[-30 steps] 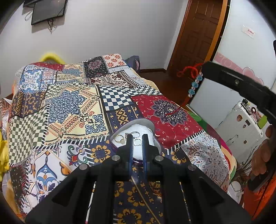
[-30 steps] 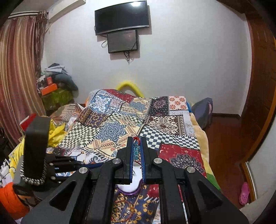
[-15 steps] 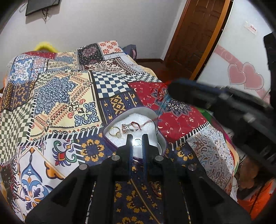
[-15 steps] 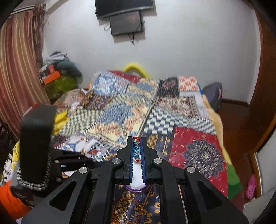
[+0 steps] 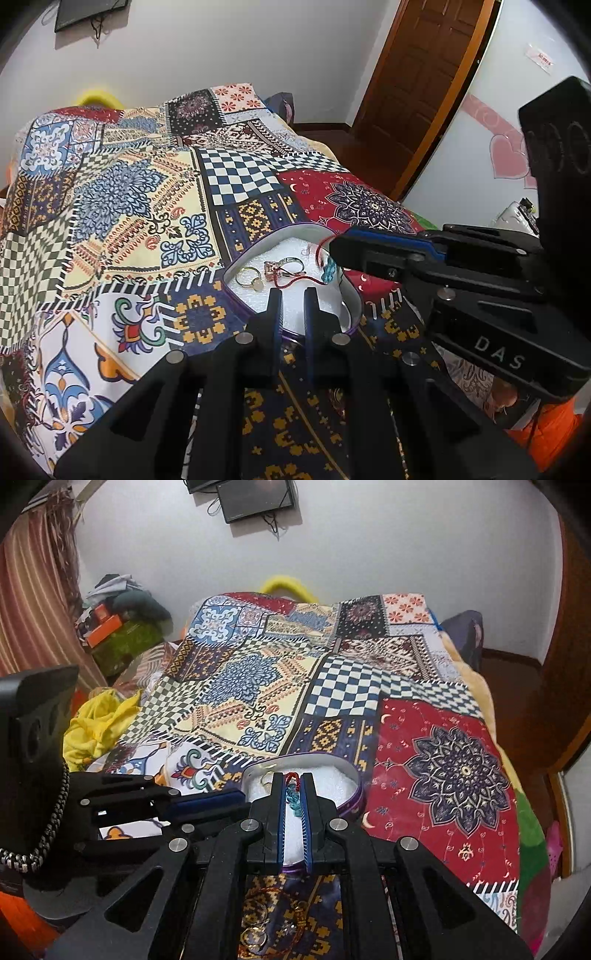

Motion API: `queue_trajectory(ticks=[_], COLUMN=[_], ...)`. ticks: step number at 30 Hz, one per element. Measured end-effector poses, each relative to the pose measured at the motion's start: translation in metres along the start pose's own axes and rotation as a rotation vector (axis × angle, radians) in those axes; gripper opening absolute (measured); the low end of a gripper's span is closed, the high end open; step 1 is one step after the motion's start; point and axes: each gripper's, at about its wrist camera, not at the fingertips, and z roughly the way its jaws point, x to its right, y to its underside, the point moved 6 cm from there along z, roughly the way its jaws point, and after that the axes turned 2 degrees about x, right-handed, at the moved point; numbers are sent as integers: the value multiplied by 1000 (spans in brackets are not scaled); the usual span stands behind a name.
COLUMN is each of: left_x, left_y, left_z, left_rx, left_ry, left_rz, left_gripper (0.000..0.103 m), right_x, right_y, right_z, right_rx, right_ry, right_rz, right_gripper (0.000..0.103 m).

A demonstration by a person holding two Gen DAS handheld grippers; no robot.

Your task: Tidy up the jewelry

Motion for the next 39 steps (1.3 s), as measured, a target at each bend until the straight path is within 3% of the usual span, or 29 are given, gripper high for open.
queue_trajectory(ticks=[9, 14, 20, 39], left_x=[1, 3, 9, 31], left_y=[-6, -5, 4, 65], left_z=[-28, -41, -49, -23], left_rx=[39, 52, 40, -115], left_ry=[-21, -35, -40, -8], left_rz=[-3, 0, 0, -2], left_gripper=[9, 17, 17, 17], right_x=[-6, -8, -7, 13], right_y=[1, 1, 7, 65], right_z=[-11, -27, -44, -52], right_rx=[-6, 26, 49, -25], right_ry=[14, 51, 86, 135], right_rz=[-15, -27, -31, 22], right_gripper=[9, 24, 27, 27])
